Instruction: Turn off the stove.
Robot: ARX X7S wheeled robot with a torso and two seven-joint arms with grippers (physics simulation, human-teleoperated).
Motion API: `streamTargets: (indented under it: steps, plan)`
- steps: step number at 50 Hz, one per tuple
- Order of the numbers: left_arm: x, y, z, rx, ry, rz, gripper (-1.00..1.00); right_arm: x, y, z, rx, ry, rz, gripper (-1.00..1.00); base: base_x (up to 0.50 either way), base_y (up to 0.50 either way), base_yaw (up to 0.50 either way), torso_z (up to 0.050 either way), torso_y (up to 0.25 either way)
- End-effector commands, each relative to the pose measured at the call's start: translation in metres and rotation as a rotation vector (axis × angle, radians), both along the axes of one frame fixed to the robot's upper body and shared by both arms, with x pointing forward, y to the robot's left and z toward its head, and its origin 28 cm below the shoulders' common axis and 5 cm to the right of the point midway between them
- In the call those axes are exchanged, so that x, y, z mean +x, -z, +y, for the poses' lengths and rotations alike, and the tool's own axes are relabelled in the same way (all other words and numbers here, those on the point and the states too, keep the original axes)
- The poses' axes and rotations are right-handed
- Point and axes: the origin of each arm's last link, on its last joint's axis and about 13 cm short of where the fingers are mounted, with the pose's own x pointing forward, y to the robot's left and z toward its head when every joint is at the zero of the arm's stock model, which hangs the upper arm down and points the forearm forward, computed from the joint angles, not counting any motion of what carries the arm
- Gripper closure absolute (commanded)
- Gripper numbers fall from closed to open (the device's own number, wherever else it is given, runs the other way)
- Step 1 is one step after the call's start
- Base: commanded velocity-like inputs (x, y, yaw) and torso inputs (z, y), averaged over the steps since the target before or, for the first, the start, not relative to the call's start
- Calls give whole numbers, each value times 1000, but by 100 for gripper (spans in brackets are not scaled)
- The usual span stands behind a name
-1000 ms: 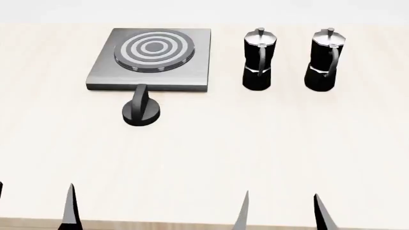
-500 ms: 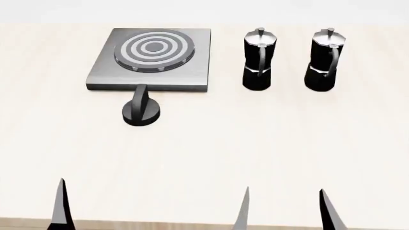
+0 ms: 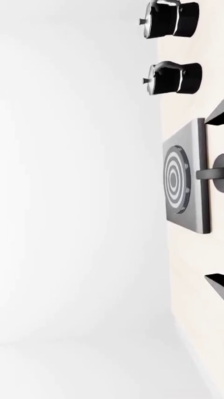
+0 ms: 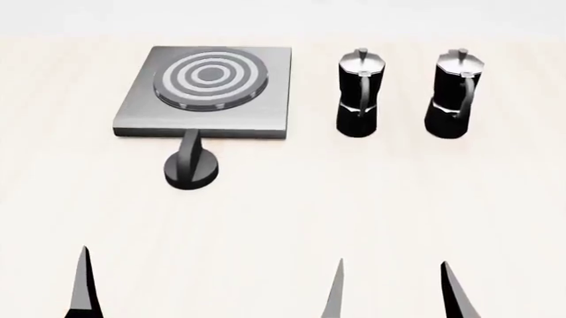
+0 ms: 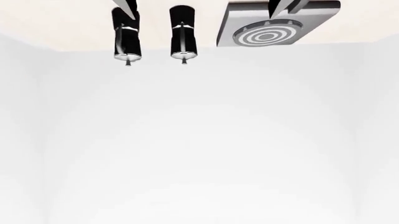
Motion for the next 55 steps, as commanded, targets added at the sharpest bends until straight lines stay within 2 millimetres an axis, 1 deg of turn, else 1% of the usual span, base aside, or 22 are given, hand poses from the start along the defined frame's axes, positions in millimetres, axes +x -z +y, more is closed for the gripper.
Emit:
streamTargets:
  steps: [1, 55]
  plan:
    - [2, 1, 2, 0, -11, -7, -100, 2, 1, -2, -7, 7, 0, -100, 145, 0, 0, 0, 0]
    - [1, 3, 2, 1, -10, -2, -100, 2, 1, -3, -4, 4, 6, -100, 145, 0, 0, 0, 0]
